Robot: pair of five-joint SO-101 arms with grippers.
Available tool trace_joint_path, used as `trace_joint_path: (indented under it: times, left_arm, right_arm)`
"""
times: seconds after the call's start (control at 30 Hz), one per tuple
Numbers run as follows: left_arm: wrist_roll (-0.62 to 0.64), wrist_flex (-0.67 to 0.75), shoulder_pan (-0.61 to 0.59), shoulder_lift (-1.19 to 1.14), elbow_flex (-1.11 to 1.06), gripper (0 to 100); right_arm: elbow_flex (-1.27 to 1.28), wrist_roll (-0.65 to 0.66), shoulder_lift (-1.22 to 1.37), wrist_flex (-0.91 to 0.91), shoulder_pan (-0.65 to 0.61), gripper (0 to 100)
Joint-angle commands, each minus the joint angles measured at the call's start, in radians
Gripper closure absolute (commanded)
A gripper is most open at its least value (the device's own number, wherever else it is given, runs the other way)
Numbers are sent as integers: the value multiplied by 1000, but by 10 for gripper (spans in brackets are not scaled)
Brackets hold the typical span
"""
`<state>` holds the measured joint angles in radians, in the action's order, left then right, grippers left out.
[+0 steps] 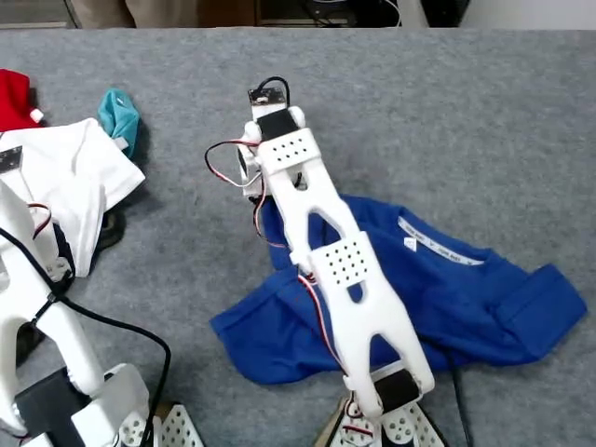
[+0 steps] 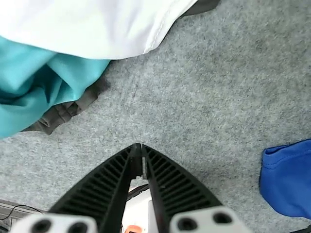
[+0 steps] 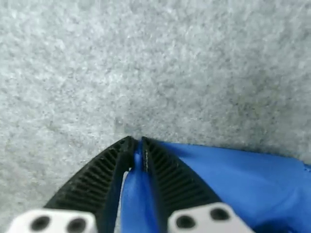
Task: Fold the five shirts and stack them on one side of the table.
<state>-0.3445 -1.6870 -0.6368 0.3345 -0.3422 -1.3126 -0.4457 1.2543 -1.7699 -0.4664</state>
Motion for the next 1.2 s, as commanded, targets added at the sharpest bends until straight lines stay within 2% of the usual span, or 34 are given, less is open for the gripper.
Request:
trace_joint_path:
  times: [0.0, 0.17, 0.33, 0.57, 0.67, 0.8, 0.93, 1.17]
  left_arm:
    - [-5, 9, 40, 35, 11, 981]
    - [-2, 9, 141, 35, 11, 981]
    - [0, 5, 255, 35, 12, 981]
    - [0, 11, 433, 30, 12, 980]
    - [0, 57, 499, 27, 12, 979]
    - [2, 163, 531, 35, 23, 979]
    - [55, 173, 531, 35, 118, 979]
    - [184, 176, 534, 25, 227, 979]
  right_arm:
    - [-2, 11, -162, -15, 91, 993]
    - [-38, 18, -455, -11, 183, 993]
    - [-137, 80, -691, -3, 240, 993]
    - [-191, 112, -877, 69, 366, 993]
    - [-193, 117, -921, 83, 427, 993]
    - [-254, 104, -1020, 89, 460, 993]
    - [-357, 97, -1141, 81, 460, 993]
    - [-225, 153, -1199, 26, 466, 993]
